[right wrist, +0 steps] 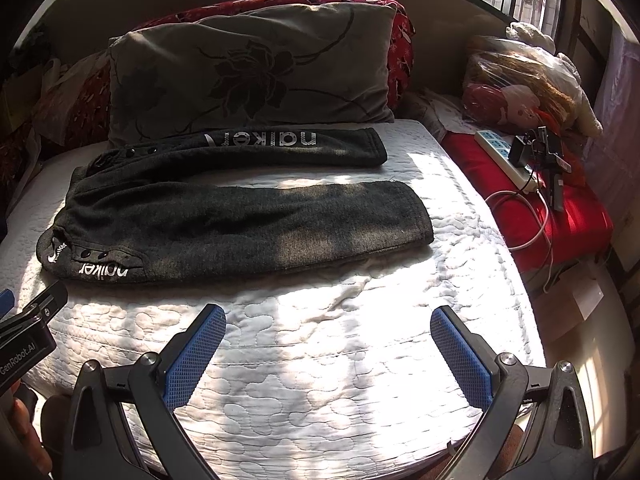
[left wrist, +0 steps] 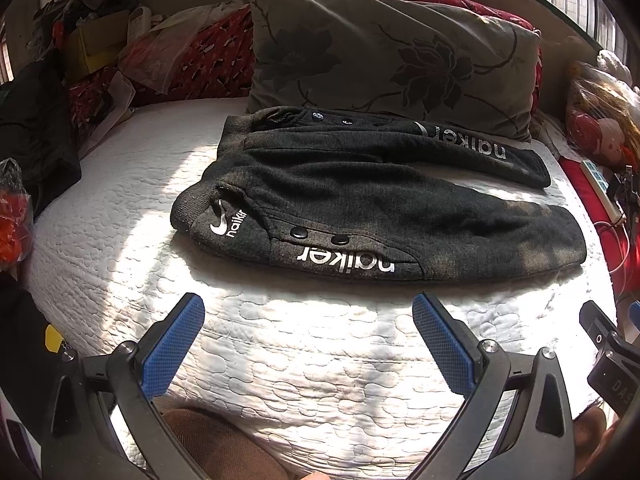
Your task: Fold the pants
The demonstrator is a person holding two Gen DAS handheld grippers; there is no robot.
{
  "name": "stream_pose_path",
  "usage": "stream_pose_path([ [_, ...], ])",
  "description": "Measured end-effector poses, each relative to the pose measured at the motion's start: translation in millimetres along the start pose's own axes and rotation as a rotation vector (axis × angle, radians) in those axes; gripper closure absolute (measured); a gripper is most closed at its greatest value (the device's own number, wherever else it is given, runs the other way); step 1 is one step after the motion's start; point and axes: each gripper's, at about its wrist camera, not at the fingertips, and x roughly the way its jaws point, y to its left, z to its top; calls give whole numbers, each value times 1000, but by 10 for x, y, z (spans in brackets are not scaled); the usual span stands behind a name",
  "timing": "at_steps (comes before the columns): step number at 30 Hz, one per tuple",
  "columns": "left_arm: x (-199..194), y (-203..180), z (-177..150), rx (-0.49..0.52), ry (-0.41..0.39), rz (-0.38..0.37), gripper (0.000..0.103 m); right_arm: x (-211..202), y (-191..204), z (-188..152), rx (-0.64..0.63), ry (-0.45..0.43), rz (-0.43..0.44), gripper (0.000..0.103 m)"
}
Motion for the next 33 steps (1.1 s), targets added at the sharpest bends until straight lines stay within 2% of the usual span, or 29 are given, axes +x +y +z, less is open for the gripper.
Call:
stream_pose_path([
  [33, 29, -54, 43, 20, 14, 4, 0, 17, -24, 14, 5, 3, 4, 0],
])
